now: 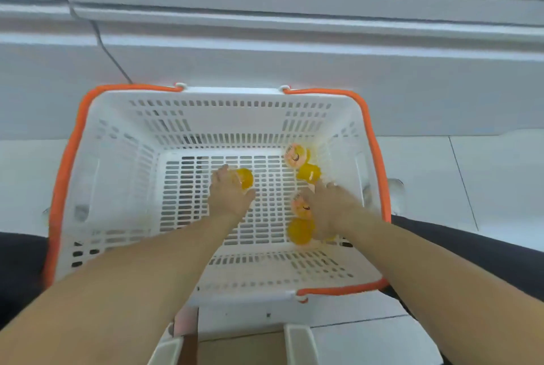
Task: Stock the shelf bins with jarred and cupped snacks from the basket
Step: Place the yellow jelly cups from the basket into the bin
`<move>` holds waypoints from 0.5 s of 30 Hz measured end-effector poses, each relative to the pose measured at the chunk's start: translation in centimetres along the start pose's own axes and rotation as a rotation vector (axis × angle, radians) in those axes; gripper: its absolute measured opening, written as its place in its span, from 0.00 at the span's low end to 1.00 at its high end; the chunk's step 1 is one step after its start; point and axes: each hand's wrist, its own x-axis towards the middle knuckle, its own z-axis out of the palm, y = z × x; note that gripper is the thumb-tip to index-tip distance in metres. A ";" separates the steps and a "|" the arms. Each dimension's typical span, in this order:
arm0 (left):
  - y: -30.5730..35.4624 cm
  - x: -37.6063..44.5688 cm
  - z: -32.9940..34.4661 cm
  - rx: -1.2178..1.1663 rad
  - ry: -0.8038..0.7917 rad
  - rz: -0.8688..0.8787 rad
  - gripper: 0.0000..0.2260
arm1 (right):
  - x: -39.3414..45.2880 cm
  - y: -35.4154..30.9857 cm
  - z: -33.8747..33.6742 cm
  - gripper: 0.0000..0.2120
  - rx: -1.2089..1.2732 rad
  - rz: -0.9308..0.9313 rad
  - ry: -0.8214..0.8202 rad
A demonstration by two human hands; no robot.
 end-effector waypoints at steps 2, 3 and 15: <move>-0.4 0.7 0.8 -0.194 0.050 -0.074 0.34 | 0.0 0.1 0.5 0.44 -0.159 0.009 -0.040; -0.6 1.0 1.0 -0.203 0.053 -0.076 0.27 | 0.2 0.1 1.0 0.45 -0.220 0.000 -0.042; -1.3 0.7 -1.9 -0.333 0.006 0.021 0.05 | 0.6 -0.2 -2.8 0.31 0.313 0.076 -0.182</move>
